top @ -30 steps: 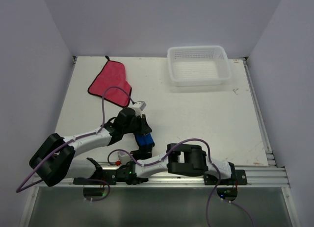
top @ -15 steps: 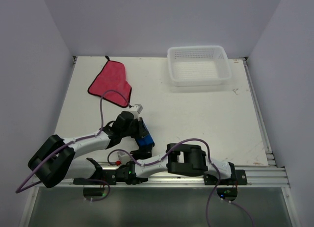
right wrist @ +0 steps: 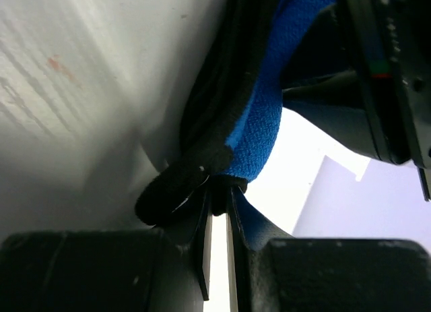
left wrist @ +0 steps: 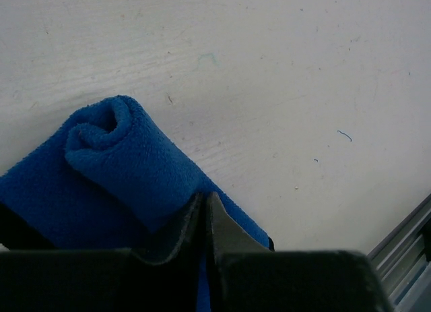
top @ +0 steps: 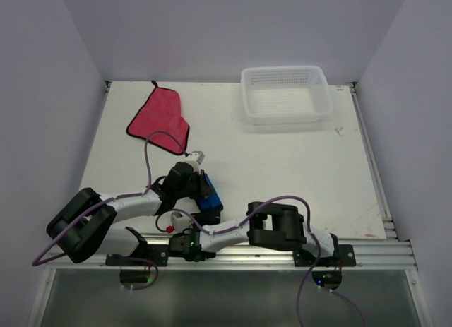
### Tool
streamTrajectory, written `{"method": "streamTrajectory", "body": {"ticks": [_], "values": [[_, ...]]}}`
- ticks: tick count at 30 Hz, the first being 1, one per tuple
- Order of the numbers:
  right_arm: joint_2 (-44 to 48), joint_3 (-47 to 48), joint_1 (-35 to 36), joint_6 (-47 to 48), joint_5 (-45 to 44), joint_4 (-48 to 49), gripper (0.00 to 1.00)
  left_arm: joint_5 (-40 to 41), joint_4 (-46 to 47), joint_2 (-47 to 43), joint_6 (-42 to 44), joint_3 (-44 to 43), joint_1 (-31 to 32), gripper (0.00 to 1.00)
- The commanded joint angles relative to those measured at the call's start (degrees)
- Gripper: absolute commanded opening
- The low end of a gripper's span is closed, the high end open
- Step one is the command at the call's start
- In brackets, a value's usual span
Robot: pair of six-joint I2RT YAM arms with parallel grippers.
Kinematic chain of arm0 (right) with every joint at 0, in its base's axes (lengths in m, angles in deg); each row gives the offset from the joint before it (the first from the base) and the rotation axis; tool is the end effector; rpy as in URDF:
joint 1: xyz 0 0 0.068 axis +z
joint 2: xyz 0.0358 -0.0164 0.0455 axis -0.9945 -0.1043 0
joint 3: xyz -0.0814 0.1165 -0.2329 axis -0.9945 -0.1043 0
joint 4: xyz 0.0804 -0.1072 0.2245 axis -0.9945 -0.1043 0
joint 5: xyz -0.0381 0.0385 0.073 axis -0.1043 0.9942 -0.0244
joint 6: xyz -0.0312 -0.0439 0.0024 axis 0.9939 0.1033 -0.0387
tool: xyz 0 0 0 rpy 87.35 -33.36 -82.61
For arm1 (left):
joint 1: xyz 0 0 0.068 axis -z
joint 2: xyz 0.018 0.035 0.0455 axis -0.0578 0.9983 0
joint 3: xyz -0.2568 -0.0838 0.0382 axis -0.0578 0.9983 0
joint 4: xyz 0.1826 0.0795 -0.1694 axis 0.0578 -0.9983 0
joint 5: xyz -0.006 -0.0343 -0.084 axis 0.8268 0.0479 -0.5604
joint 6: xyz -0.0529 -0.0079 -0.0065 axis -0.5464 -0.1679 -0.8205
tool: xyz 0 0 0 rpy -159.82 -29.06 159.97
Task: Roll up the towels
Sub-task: Roll the towel
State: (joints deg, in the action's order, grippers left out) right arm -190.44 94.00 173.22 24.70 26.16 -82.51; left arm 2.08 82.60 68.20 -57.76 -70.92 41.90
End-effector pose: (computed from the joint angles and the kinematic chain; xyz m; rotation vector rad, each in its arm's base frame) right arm 0.0369 0.3982 0.0897 -1.4068 1.6629 -0.8302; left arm 0.1842 -0.1515 0.1414 0.0839 2.3747 -0.7943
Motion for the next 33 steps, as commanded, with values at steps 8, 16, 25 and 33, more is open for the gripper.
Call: {"method": "streamTrajectory", "body": {"ticks": [8, 16, 25, 33], "values": [[10.4, -8.7, -1.1, -13.8, 10.8, 15.0, 0.24, 4.2, 2.1, 2.9, -0.8, 2.2, -0.4, 0.06], [17.5, -13.3, -1.1, -19.1, 6.2, 18.2, 0.45, 4.3, 3.0, 3.4, -1.0, 2.8, -0.4, 0.04], [29.0, -21.1, -1.1, -25.2, 5.1, 22.0, 0.47, 4.1, 3.7, 3.6, -1.1, 3.1, -0.4, 0.03], [45.0, -32.9, -3.8, -30.4, 14.4, 31.4, 0.47, 3.9, 4.2, 3.6, -1.4, 3.4, -0.4, 0.03]]}}
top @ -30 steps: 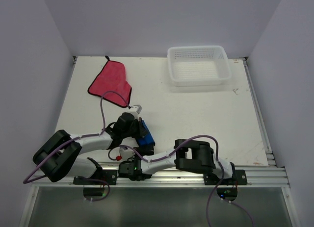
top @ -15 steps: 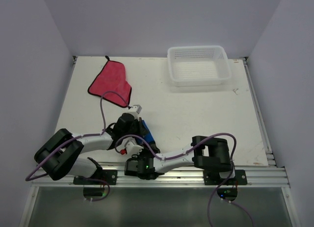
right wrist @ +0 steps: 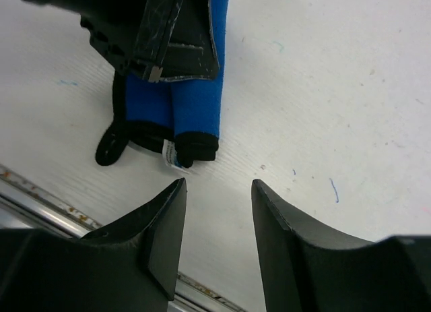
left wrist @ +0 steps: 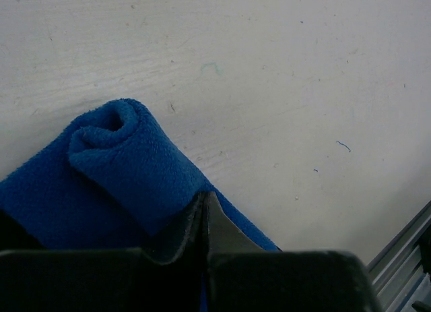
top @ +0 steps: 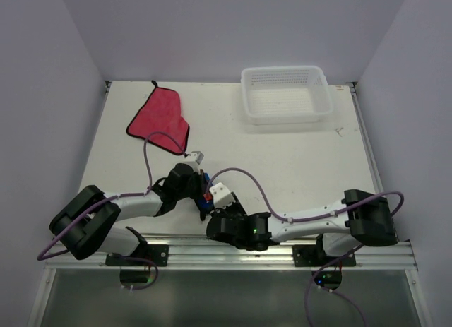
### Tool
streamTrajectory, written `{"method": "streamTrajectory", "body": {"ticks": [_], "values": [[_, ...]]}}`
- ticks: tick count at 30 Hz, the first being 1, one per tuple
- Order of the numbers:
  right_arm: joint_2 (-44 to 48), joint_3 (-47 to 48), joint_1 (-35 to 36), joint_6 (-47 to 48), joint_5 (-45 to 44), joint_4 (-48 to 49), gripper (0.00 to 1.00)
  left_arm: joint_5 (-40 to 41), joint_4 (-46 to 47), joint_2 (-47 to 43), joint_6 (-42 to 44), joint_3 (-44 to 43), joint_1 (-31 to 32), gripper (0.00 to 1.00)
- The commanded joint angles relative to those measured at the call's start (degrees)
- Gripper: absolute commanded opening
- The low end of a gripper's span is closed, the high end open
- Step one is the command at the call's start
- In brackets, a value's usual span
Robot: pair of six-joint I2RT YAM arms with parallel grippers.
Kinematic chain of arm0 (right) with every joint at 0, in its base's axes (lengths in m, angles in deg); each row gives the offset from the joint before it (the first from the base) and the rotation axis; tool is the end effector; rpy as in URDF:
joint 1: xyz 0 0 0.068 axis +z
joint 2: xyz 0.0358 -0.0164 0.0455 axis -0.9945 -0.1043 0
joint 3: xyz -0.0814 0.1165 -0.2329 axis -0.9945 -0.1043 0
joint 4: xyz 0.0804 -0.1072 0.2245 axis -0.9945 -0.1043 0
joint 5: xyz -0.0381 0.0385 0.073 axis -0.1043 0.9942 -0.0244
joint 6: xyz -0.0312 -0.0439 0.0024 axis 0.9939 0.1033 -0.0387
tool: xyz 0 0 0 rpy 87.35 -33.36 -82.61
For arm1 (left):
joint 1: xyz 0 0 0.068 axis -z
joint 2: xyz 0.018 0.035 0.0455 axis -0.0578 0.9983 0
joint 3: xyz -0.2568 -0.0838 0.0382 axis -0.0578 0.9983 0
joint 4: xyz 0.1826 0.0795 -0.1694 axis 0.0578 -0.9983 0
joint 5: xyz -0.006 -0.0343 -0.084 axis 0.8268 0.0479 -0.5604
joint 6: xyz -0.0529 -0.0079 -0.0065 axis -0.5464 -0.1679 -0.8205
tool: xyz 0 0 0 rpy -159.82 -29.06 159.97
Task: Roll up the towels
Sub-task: Roll the towel
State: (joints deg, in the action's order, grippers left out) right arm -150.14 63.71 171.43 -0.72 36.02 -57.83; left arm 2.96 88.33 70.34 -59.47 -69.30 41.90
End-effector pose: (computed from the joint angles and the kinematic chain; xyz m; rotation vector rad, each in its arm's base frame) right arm 0.0415 0.2996 0.2000 -0.6487 1.9850 0.1010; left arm 0.1854 -0.1517 0.1340 0.0412 2.3425 -0.8125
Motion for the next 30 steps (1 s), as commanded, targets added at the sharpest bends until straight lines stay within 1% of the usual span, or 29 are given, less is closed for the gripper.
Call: {"method": "streamTrajectory", "body": {"ticks": [1, 2, 3, 4, 6, 7, 10, 14, 21, 30], "values": [[6.0, -3.6, -2.9, -6.0, 6.1, 7.6, 0.47, 3.0, -1.4, 1.4, 0.2, 1.9, -0.4, 0.03], [8.4, -5.8, -5.3, -7.8, 8.7, 10.3, 0.47, 2.9, -1.2, 1.4, 0.2, 2.0, -0.4, 0.03], [9.3, -7.1, -6.8, -8.7, 11.3, 11.9, 0.47, 2.9, -1.2, 1.4, 0.2, 2.0, -0.4, 0.03], [10.3, -8.3, -9.6, -10.7, 16.3, 15.2, 0.47, 2.8, -1.1, 1.3, 0.2, 2.1, -0.4, 0.03], [11.8, -11.6, -12.5, -12.5, 21.1, 19.0, 0.48, 2.7, -1.0, 1.4, 0.1, 2.2, -0.4, 0.03], [12.0, -13.3, -15.2, -14.8, 25.5, 21.6, 0.48, 2.6, -0.8, 1.3, 0.1, 2.4, -0.4, 0.03], [11.4, -15.4, -18.8, -18.8, 31.4, 25.7, 0.49, 2.2, -0.3, 1.2, -0.4, 2.8, -0.4, 0.02], [8.6, -16.1, -21.1, -21.4, 36.3, 29.3, 0.49, 2.2, 0.1, 0.9, -0.6, 3.5, -0.5, 0.02], [4.0, -16.0, -22.7, -24.1, 39.1, 32.2, 0.52, 2.1, 0.4, 0.0, -1.2, 4.5, -0.4, 0.02], [1.8, -18.2, -23.9, -27.8, 38.1, 33.5, 0.54, 2.2, 0.4, -0.3, -1.7, 5.7, -0.4, 0.02]]}}
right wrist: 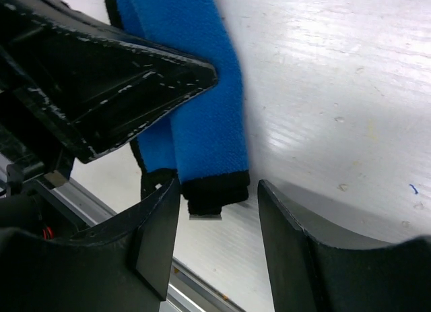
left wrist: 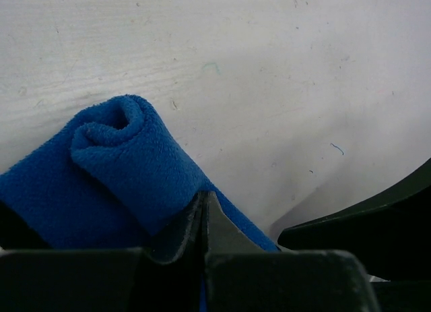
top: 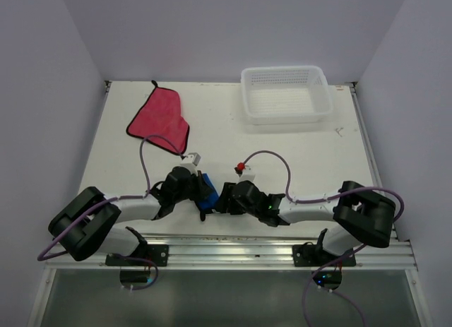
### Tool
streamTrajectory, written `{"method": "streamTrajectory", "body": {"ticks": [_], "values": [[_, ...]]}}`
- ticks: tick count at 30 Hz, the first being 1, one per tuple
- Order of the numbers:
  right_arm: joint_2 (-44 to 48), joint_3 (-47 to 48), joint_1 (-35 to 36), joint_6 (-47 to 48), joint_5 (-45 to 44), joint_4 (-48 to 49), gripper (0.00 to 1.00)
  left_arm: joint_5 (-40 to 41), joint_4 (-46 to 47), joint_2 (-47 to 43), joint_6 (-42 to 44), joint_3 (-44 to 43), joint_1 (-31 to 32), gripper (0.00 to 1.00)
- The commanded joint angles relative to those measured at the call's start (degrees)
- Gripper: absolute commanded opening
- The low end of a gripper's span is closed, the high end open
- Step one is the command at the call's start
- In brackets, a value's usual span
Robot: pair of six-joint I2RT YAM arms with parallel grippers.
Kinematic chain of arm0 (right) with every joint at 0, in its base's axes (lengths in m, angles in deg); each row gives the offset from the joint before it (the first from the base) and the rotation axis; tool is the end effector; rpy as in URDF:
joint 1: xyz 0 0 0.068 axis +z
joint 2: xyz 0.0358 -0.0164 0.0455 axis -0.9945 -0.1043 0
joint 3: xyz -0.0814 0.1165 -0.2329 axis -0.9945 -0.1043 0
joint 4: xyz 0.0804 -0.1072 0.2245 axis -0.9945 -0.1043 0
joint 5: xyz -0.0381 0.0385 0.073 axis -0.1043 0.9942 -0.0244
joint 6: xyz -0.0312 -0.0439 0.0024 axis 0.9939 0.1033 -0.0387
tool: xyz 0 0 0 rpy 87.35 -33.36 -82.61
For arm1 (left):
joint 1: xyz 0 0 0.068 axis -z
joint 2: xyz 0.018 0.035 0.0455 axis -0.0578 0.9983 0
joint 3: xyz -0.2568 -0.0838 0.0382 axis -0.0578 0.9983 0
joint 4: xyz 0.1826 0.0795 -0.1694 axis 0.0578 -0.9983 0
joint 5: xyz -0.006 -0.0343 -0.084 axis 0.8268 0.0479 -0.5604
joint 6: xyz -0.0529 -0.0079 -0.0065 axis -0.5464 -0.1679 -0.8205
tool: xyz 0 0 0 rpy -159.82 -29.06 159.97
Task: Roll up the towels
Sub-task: Roll the towel
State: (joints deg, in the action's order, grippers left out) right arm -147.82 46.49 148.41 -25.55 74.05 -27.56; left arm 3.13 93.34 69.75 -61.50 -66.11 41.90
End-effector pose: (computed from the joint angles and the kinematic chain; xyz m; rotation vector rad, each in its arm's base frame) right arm 0.1308 0.2534 0.1539 -0.0012 2.3596 0.8781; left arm 0.1792 -0.1467 0.1290 0.0005 2.3066 -0.8513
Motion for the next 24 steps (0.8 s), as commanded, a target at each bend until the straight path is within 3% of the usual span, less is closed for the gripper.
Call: {"method": "streamTrajectory", "body": {"ticks": [1, 9, 17, 20, 21, 24], "values": [[-0.7, -1.5, -1.0, -3.3, 0.8, 4.2, 0.54, 2.1, -4.6, 0.3, 0.3, 2.6, -0.4, 0.01], [-5.7, -1.7, -2.4, -5.3, 4.9, 8.7, 0.52, 2.2, -3.6, -0.4, -0.8, 4.0, -0.4, 0.00], [-8.3, -2.8, -2.8, -5.7, 7.1, 12.4, 0.31, 2.7, -3.6, -0.3, -1.2, 4.4, -0.4, 0.00], [-7.7, -3.6, -2.8, -4.5, 7.3, 13.0, 0.19, 2.9, -3.7, -0.4, -1.2, 4.5, -0.4, 0.00], [-7.4, -3.7, -2.8, -3.1, 7.2, 12.7, 0.11, 3.0, -3.7, -0.5, -1.2, 4.3, -0.4, 0.00], [-5.7, -3.3, -1.9, 1.6, 4.9, 9.9, 0.01, 3.5, -4.7, -0.5, -0.9, 3.1, -0.4, 0.00]]}}
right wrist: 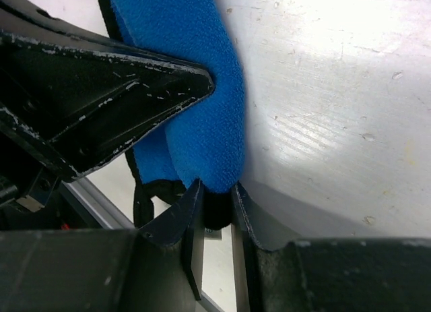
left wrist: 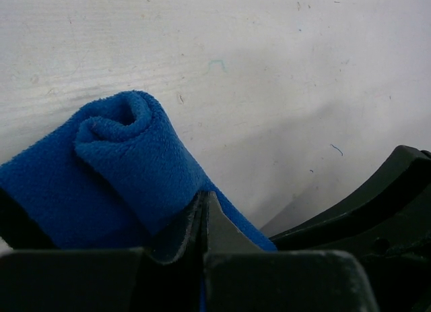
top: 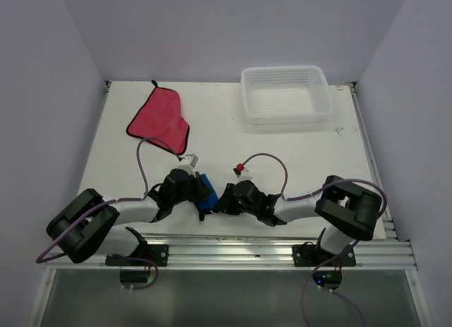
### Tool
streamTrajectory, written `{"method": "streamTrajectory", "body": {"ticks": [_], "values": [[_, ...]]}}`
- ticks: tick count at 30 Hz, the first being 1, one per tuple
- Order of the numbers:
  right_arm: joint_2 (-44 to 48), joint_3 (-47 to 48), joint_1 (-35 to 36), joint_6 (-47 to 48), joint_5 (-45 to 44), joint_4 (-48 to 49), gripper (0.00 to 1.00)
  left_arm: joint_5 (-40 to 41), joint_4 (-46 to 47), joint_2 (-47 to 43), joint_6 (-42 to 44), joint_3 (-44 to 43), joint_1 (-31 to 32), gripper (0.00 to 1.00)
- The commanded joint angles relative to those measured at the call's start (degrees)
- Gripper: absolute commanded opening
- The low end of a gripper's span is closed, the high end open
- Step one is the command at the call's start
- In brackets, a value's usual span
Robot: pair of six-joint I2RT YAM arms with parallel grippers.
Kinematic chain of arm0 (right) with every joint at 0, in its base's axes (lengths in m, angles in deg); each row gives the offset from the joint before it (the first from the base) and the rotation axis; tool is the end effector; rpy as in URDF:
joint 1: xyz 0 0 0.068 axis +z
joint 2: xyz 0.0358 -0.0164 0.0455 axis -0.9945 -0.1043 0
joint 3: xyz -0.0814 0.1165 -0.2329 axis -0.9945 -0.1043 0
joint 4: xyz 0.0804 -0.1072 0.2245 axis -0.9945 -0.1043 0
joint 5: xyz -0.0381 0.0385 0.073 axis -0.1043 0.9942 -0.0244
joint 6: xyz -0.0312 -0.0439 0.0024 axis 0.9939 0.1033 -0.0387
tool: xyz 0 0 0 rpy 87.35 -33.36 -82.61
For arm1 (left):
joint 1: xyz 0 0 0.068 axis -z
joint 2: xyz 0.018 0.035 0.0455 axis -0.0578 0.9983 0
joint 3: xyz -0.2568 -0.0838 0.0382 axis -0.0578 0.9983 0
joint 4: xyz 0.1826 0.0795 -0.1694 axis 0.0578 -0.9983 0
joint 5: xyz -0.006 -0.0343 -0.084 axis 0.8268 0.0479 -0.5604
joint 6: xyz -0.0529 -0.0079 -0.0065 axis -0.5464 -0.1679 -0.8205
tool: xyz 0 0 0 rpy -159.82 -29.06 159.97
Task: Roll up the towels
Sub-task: Roll the towel
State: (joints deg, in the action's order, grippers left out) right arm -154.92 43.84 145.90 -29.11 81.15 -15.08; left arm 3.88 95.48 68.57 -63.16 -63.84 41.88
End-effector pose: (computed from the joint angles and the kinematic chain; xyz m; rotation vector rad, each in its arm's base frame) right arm 0.1412 0.2556 0.1267 0.0561 2.3892 1.0322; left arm 0.1735 -0.1415 0.1262 -0.0400 2.2895 -0.8637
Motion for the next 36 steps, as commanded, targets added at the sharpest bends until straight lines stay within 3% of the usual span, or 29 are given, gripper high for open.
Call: {"method": "streamTrajectory", "body": {"ticks": [1, 6, 12, 24, 36], "values": [[1.9, -0.1, 1.1, 6.8, -4.5, -4.9, 0.00, 3.2, -8.4, 0.6, 1.4, -0.6, -0.4, 0.00], [3.7, 4.2, 7.0, 17.0, -15.8, -16.0, 0.00, 5.7, -12.8, -0.9, 3.0, -5.5, -0.9, 0.04], [0.3, 9.3, 14.0, 21.7, -27.6, -23.8, 0.00, 6.1, -16.9, -1.9, 4.7, -12.1, -1.6, 0.05], [-5.6, 18.7, 20.9, 25.3, -45.6, -37.6, 0.00, 5.1, -17.0, -2.1, 3.9, -10.9, -1.6, 0.05], [-18.4, 29.7, 29.1, 32.0, -56.5, -46.7, 0.00, 5.1, -17.2, -3.0, 3.6, -10.2, -1.6, 0.05]]}}
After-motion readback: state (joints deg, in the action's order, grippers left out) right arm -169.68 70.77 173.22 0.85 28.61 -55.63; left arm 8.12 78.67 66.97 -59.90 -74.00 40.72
